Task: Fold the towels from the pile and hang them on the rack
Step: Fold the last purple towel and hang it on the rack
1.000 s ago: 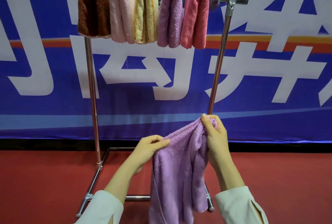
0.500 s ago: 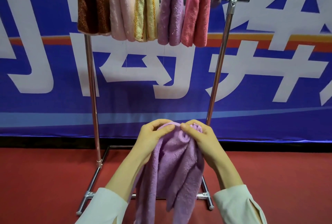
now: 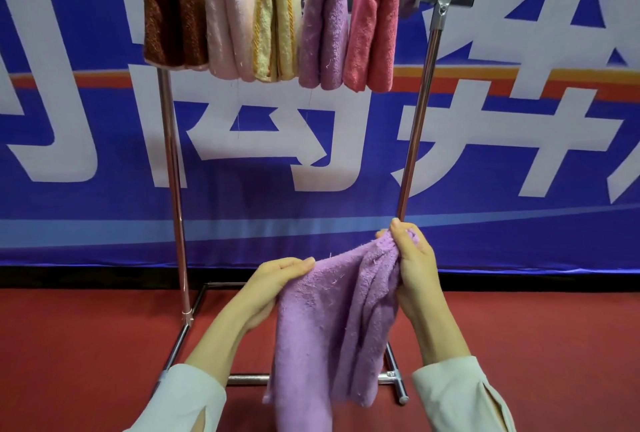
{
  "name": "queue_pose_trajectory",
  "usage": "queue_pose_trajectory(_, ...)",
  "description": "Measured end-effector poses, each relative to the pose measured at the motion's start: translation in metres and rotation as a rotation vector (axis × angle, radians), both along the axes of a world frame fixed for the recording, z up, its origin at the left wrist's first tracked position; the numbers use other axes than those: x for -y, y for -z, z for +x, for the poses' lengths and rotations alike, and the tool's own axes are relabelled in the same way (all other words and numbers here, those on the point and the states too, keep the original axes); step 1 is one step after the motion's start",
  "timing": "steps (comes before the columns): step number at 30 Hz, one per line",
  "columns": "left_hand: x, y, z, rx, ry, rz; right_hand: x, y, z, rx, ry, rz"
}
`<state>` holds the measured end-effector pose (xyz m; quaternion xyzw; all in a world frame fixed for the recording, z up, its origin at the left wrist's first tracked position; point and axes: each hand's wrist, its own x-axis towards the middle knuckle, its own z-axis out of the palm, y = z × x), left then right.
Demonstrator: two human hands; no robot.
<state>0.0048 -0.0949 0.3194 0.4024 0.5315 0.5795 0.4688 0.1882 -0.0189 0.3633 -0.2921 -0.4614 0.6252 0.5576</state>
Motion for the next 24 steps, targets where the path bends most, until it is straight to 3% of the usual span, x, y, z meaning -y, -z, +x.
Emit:
queue_pose_trajectory(4,-0.005,-0.011,0.01,-0.027,-0.159,0.154,0.001,0.001,-0.001,0.217,-0.001,0.138)
queue_pose_trajectory(10,-0.009,-0.027,0.027,-0.16,-0.201,0.292,0.01,0.003,-0.001,0.522,-0.378,0.271)
queue_pose_trajectory(18,-0.012,-0.011,0.017,-0.295,-0.119,0.157,0.003,0.005,-0.003,0.276,-0.125,0.181)
queue_pose_trajectory(24,-0.007,-0.003,-0.003,-0.288,-0.179,0.108,-0.007,0.001,0.007,0.042,0.058,0.026)
